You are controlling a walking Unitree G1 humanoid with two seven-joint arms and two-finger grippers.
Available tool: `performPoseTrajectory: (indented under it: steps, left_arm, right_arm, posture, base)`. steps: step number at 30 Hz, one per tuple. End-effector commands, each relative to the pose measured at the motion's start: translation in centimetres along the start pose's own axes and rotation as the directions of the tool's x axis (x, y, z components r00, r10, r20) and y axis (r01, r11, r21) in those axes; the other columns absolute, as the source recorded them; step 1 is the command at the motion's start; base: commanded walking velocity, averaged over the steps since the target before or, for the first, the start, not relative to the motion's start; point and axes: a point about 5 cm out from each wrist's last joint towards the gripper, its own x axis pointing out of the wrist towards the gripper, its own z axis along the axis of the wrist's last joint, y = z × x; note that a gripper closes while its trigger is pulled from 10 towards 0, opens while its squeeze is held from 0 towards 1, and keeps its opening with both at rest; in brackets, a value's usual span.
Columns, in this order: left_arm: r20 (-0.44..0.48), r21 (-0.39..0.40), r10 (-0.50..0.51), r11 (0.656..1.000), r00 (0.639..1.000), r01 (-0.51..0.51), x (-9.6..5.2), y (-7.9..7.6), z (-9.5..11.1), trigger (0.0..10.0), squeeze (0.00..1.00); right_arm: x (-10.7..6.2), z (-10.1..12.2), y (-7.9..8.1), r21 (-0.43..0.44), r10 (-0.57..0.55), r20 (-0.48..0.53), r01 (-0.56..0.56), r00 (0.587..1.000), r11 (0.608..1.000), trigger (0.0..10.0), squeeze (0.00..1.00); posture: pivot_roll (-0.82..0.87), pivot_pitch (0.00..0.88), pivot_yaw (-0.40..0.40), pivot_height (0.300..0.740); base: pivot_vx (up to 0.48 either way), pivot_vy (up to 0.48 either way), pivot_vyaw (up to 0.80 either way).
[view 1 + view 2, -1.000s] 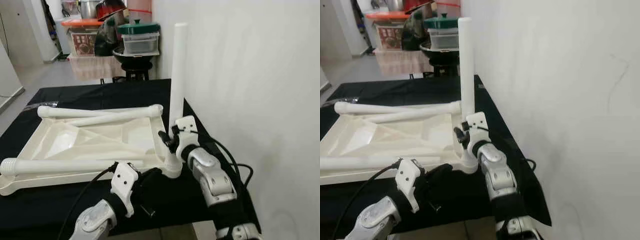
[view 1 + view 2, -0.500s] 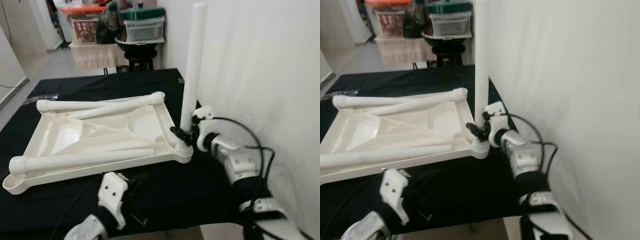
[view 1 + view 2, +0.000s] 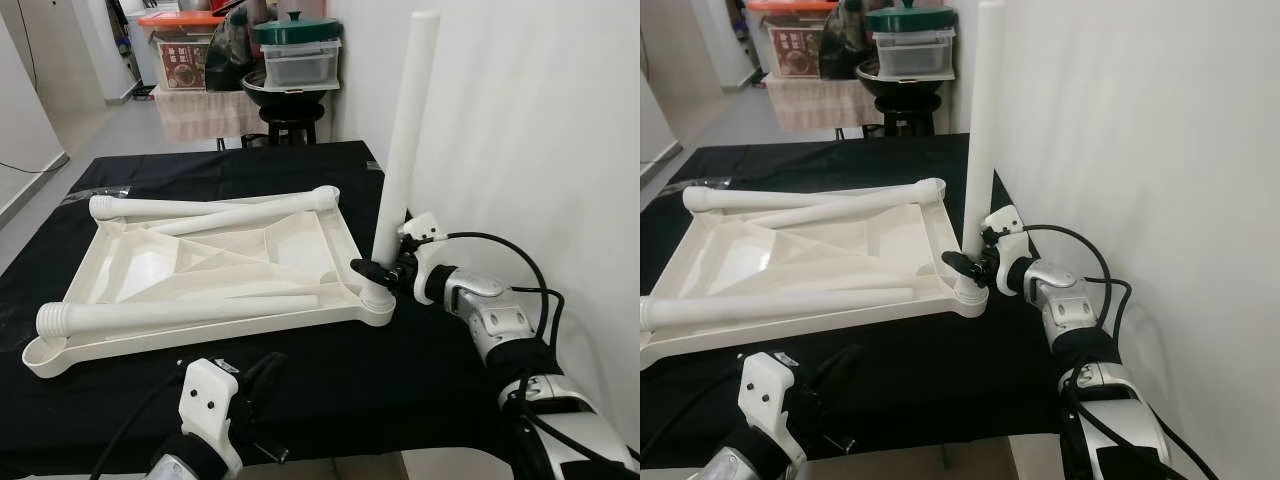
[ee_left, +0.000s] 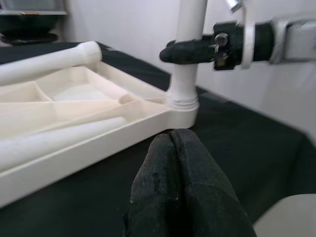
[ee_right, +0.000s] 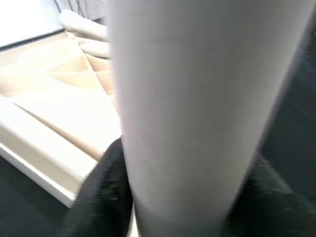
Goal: Building children table
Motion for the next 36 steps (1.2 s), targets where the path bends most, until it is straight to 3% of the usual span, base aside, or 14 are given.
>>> performPoseTrajectory:
  steps: [1, 10, 12, 14, 15, 16, 18, 23, 24, 26, 27, 34, 35, 36]
  left_arm:
    - [-0.010, -0.019, -0.009, 1.000, 1.000, 0.008, -0.1, -0.1, 0.0, 10.0, 0.00]
    - [-0.006, -0.015, -0.042, 0.999, 0.999, 0.042, 0.1, -0.3, -0.1, 10.0, 0.00]
    - [-0.003, 0.000, -0.053, 0.999, 0.999, 0.053, 0.1, -0.3, -0.1, 10.0, 0.00]
    - [-0.003, 0.000, -0.053, 0.999, 0.999, 0.053, 0.1, -0.3, -0.1, 10.0, 0.00]
    - [0.000, 0.005, -0.056, 0.998, 0.998, 0.056, 0.1, -0.2, 0.0, 10.0, 0.00]
    - [0.000, 0.005, -0.056, 0.998, 0.998, 0.056, 0.1, -0.2, 0.0, 10.0, 0.00]
    - [0.004, 0.007, -0.069, 0.998, 0.998, 0.069, 0.4, -0.1, 0.0, 10.0, 0.00]
    - [0.007, 0.013, -0.113, 0.994, 0.994, 0.113, 1.0, -0.3, -0.1, 10.0, 0.00]
    - [0.014, 0.005, -0.111, 0.994, 0.994, 0.111, 1.1, -0.3, -0.1, 10.0, 0.00]
    - [0.020, 0.000, -0.108, 0.994, 0.994, 0.108, 1.2, -0.3, -0.1, 10.0, 0.00]
    - [0.025, -0.004, -0.102, 0.995, 0.994, 0.103, 1.2, -0.3, -0.1, 10.0, 0.00]
    - [0.038, -0.005, -0.103, 0.995, 0.994, 0.103, 1.6, -0.5, 0.0, 10.0, 0.00]
    - [0.041, -0.009, -0.110, 0.994, 0.993, 0.110, 1.6, -0.6, 0.1, 10.0, 0.00]
    - [0.043, -0.013, -0.116, 0.993, 0.992, 0.116, 1.7, -0.7, 0.1, 10.0, 0.00]
  right_arm:
    - [-0.1, 0.2, -0.1, 0.004, 0.015, 0.017, -0.015, 1.000, 1.000, 0.0, 0.00]
    - [-0.6, -2.0, 0.7, 0.033, 0.039, -0.033, -0.037, 0.999, 0.999, 0.0, 0.00]
    - [-0.8, -4.5, 1.5, 0.005, -0.231, -0.159, 0.235, 0.960, 0.972, 0.0, 0.00]
    - [-0.8, -4.5, 1.5, 0.005, -0.231, -0.159, 0.235, 0.960, 0.972, 0.0, 0.00]
    - [-0.9, -5.2, 3.1, 0.099, -0.374, -0.181, 0.396, 0.909, 0.913, 0.0, 0.00]
    - [-0.9, -5.2, 3.1, 0.099, -0.374, -0.181, 0.396, 0.909, 0.913, 0.0, 0.00]
    - [0.1, -4.8, 8.3, 0.144, -0.309, -0.142, 0.328, 0.940, 0.934, 0.0, 0.00]
    - [1.1, -3.9, 8.6, 0.110, -0.306, -0.105, 0.317, 0.946, 0.942, 0.0, 0.00]
    - [1.3, -3.6, 8.3, 0.099, -0.319, -0.104, 0.329, 0.942, 0.939, 1.3, 0.00]
    - [1.4, -3.5, 8.2, 0.092, -0.324, -0.105, 0.333, 0.940, 0.938, 1.3, 0.00]
    - [1.5, -3.0, 8.5, 0.100, -0.289, -0.077, 0.296, 0.954, 0.950, 10.0, 1.00]
    - [1.3, -0.6, 9.2, 0.123, -0.143, 0.020, 0.139, 0.990, 0.983, 10.0, 1.00]
    - [1.3, 0.3, 9.2, 0.097, -0.049, 0.055, 0.043, 0.997, 0.994, 10.0, 0.84]
    - [1.3, 1.1, 9.0, 0.067, 0.070, 0.090, -0.076, 0.993, 0.995, 10.0, 0.00]
  posture:
    - [0.09, 0.000, -0.023, 0.740]
    - [0.07, 0.000, -0.042, 0.740]
    - [0.07, 0.000, -0.050, 0.740]
    - [0.07, 0.000, -0.050, 0.740]
    - [0.05, 0.000, -0.039, 0.740]
    - [0.05, 0.000, -0.039, 0.740]
    - [0.02, 0.000, -0.010, 0.740]
    - [0.03, 0.000, -0.014, 0.740]
    - [0.02, 0.000, -0.012, 0.740]
    - [0.02, 0.000, -0.011, 0.740]
    - [0.02, 0.000, -0.008, 0.740]
    - [0.01, 0.000, -0.004, 0.740]
    - [0.01, 0.000, -0.005, 0.740]
    - [0.01, 0.000, -0.004, 0.740]
  base:
    - [0.000, 0.000, 0.00]
    - [0.000, 0.000, 0.00]
    - [0.000, 0.000, 0.00]
    - [0.000, 0.000, 0.00]
    - [0.000, 0.000, 0.00]
    - [0.000, 0.000, 0.00]
    - [0.000, 0.000, 0.00]
    - [0.000, 0.000, 0.00]
    - [0.000, 0.000, 0.00]
    - [0.000, 0.000, 0.00]
    - [0.000, 0.000, 0.00]
    - [0.000, 0.000, 0.00]
    - [0.000, 0.000, 0.00]
    - [0.000, 0.000, 0.00]
